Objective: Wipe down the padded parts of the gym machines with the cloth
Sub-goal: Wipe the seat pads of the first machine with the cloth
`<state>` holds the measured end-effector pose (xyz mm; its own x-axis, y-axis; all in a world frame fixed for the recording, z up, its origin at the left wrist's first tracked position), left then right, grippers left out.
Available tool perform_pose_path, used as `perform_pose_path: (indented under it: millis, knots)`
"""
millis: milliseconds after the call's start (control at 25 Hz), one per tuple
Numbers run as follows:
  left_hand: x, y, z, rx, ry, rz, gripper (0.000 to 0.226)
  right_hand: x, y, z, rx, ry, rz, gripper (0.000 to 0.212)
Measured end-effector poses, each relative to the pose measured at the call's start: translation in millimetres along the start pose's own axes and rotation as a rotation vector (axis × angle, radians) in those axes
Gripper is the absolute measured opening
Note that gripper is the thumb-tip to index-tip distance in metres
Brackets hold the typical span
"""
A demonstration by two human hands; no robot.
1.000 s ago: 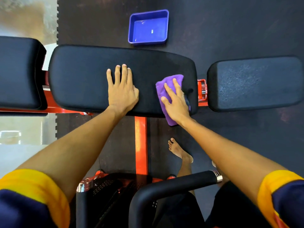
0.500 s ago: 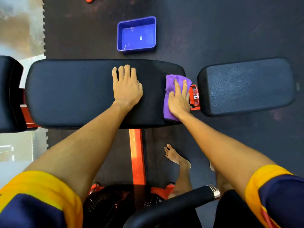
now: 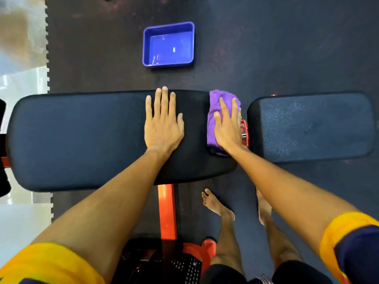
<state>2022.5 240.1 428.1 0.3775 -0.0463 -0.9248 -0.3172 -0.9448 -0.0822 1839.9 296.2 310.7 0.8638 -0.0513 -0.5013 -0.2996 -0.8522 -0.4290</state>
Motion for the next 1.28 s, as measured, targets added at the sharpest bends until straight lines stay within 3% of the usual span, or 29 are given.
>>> perform_pose_path:
  millis: [80, 160, 320, 440, 520, 680, 760, 840, 960, 1040, 1120, 1280]
  knots:
    - [2, 0, 0, -0.002, 0.012, 0.001, 0.066, 8, 25, -41, -0.023, 0.083, -0.003, 0.050]
    - [2, 0, -2, -0.006, 0.001, 0.002, 0.066, 19, 15, -80, -0.208, 0.056, -0.018, 0.051]
    - [1, 2, -3, -0.025, -0.028, -0.013, 0.067, 17, -23, -59, -0.378, -0.124, -0.100, 0.056]
    - [1, 2, -4, -0.039, -0.026, -0.008, 0.068, -6, 18, -23, -0.091, -0.034, -0.042, 0.055]
    - [0, 1, -3, -0.041, -0.028, 0.001, 0.068, -3, 43, -39, 0.026, 0.062, -0.006, 0.048]
    - [-1, 3, -4, -0.046, -0.030, 0.015, 0.067, 42, 35, -143, -0.457, -0.067, -0.148, 0.043]
    - [-1, 3, -5, -0.048, -0.034, 0.014, 0.067, 33, 43, -141, -0.532, -0.169, -0.142, 0.042]
    - [-2, 2, -4, -0.046, -0.035, 0.015, 0.067, 11, 74, -101, -0.368, -0.282, -0.108, 0.042]
    - [-3, 2, -5, -0.051, -0.038, 0.020, 0.067, -20, 102, -26, 0.045, -0.244, -0.105, 0.044]
    - [-3, 2, -4, -0.048, -0.033, 0.030, 0.068, -20, 96, -34, 0.092, -0.202, -0.046, 0.043]
    - [-2, 2, -4, -0.047, -0.030, 0.029, 0.068, -3, 83, -80, -0.033, -0.159, -0.023, 0.041]
    - [-4, 3, -5, -0.048, -0.024, 0.041, 0.067, 31, 43, -154, -0.427, -0.099, -0.148, 0.035]
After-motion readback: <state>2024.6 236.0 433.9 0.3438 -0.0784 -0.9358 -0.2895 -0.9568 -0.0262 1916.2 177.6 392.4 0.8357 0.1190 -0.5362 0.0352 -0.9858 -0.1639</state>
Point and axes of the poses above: each hand's wrist, its own y-axis towards the middle knuckle, its own x-axis out of the palm, z = x × y, the point moved 10 cm from there along y, towards the middle knuckle, and after that the axes turned 9 degrees about y, right-handed, at the moved point
